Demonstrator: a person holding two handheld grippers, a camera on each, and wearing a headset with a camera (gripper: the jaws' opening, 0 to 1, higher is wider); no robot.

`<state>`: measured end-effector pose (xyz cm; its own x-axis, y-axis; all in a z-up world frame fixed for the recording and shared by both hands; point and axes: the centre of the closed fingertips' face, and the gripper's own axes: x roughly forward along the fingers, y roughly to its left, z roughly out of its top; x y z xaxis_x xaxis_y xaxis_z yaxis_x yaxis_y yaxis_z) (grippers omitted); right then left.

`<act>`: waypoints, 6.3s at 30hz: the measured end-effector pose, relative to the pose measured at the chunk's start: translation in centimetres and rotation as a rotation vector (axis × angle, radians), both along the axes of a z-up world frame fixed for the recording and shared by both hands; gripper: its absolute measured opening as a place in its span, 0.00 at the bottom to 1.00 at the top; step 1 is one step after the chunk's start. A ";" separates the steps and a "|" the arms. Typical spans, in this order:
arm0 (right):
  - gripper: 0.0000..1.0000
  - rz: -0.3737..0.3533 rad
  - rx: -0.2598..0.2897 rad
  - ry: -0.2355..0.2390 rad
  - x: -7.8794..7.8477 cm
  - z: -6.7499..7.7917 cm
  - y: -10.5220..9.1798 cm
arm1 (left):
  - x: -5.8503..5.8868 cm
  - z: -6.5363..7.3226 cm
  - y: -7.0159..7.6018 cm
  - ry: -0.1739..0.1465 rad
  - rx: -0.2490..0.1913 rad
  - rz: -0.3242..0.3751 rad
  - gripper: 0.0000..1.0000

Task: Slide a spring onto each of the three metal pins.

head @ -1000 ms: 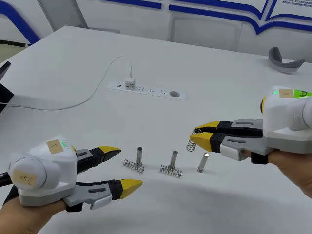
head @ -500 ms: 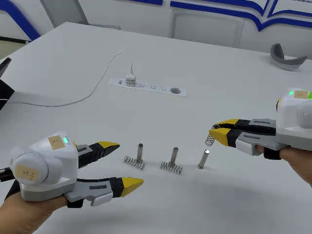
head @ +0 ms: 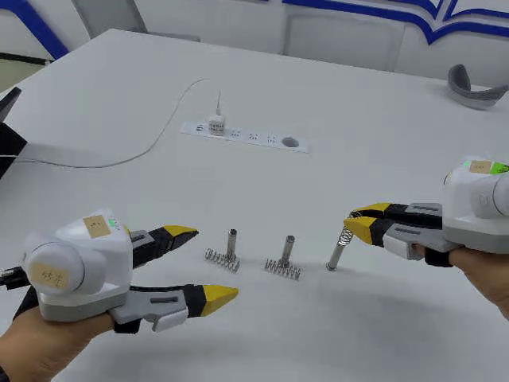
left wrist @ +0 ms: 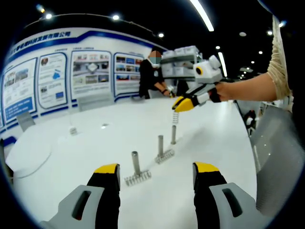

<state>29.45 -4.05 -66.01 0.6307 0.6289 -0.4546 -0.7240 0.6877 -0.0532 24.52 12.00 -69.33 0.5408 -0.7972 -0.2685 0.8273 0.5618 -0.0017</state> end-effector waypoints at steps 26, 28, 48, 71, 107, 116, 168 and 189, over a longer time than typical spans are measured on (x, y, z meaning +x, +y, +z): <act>0.11 -0.015 -0.010 0.019 0.6 -3.6 0.0 | -0.1 -0.4 -0.2 0.008 0.010 -0.002 0.61; 0.11 -0.018 -0.010 0.021 0.7 -4.0 0.0 | -0.1 -0.4 -0.1 0.009 0.011 -0.003 0.61; 0.12 -0.030 -0.029 0.047 0.5 -6.1 -0.1 | -0.1 -0.7 -0.2 0.016 0.009 -0.004 0.61; 0.21 -0.039 0.007 -0.038 -0.3 -2.4 -0.3 | -0.1 -0.4 -0.3 0.009 0.011 -0.009 0.61; 0.19 0.197 -0.179 0.105 -1.9 -8.9 5.8 | -0.2 -0.4 -0.3 0.010 0.017 -0.017 0.59; 0.18 0.199 -0.197 0.128 -1.7 -9.7 5.9 | -0.4 -0.6 -0.3 0.016 0.022 -0.019 0.58; 0.11 0.377 -0.220 0.145 -5.0 -7.7 7.7 | -1.7 -1.6 -1.9 0.042 0.030 -0.076 0.48; 0.11 0.604 -0.269 0.116 -8.1 -5.4 10.2 | -2.7 -1.4 -3.6 0.001 0.063 -0.163 0.37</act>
